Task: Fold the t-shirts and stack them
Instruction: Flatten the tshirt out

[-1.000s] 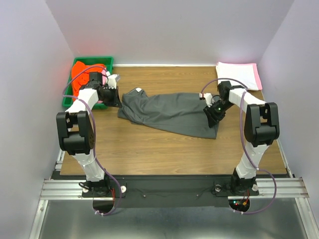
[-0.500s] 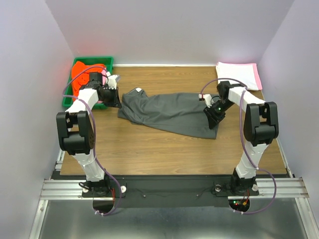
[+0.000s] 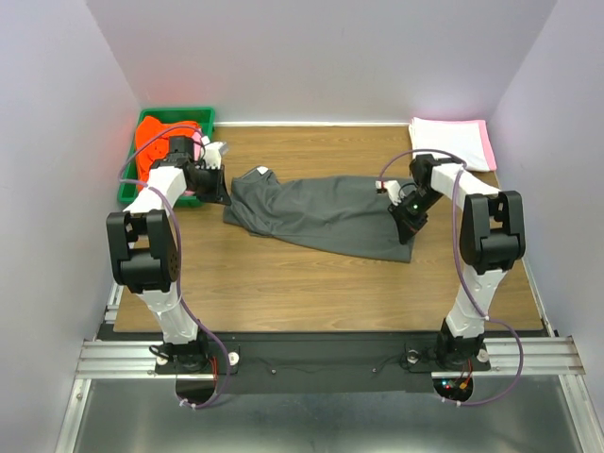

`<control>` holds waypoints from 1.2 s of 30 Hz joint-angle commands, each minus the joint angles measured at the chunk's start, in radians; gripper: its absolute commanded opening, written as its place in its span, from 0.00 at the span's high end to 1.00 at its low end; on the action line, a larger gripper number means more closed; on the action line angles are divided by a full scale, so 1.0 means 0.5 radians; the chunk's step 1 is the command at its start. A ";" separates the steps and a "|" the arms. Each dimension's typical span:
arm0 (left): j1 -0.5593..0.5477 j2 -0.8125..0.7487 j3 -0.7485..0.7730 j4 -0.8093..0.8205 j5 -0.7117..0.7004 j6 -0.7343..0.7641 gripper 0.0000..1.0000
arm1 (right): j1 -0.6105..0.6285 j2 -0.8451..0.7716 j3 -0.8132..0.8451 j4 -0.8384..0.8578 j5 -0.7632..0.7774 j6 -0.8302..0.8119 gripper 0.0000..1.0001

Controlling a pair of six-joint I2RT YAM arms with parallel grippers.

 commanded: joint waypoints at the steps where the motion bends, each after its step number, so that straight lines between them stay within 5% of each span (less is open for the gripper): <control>1: -0.005 -0.121 0.206 -0.067 0.095 0.003 1.00 | 0.015 -0.061 0.152 -0.039 0.066 0.011 0.99; 8: 0.054 -0.142 0.853 -0.153 0.169 -0.110 1.00 | -0.169 -0.138 0.848 -0.026 0.066 0.293 0.99; 16: 0.078 -0.157 1.810 0.132 0.175 -0.411 1.00 | -0.295 0.012 2.213 0.072 0.204 0.691 0.99; 19: 0.109 -0.308 1.738 0.221 0.068 -0.381 1.00 | -0.295 -0.168 2.031 0.292 0.318 0.713 1.00; 23: 0.161 -0.739 1.049 0.346 -0.027 -0.292 1.00 | -0.295 -0.628 1.342 0.535 0.440 0.670 1.00; 25: 0.155 -0.881 0.696 0.457 -0.058 -0.255 1.00 | -0.295 -0.693 1.245 0.553 0.493 0.664 0.99; 28: 0.152 -0.870 0.715 0.546 -0.138 -0.310 1.00 | -0.295 -0.630 1.351 0.676 0.664 0.707 1.00; 31: 0.155 -0.588 1.193 0.592 -0.218 -0.429 1.00 | -0.295 -0.320 1.964 0.704 0.683 0.933 0.99; 36: 0.155 -0.088 2.522 0.598 -0.209 -0.589 1.00 | -0.292 -0.147 2.527 0.847 0.686 1.035 0.99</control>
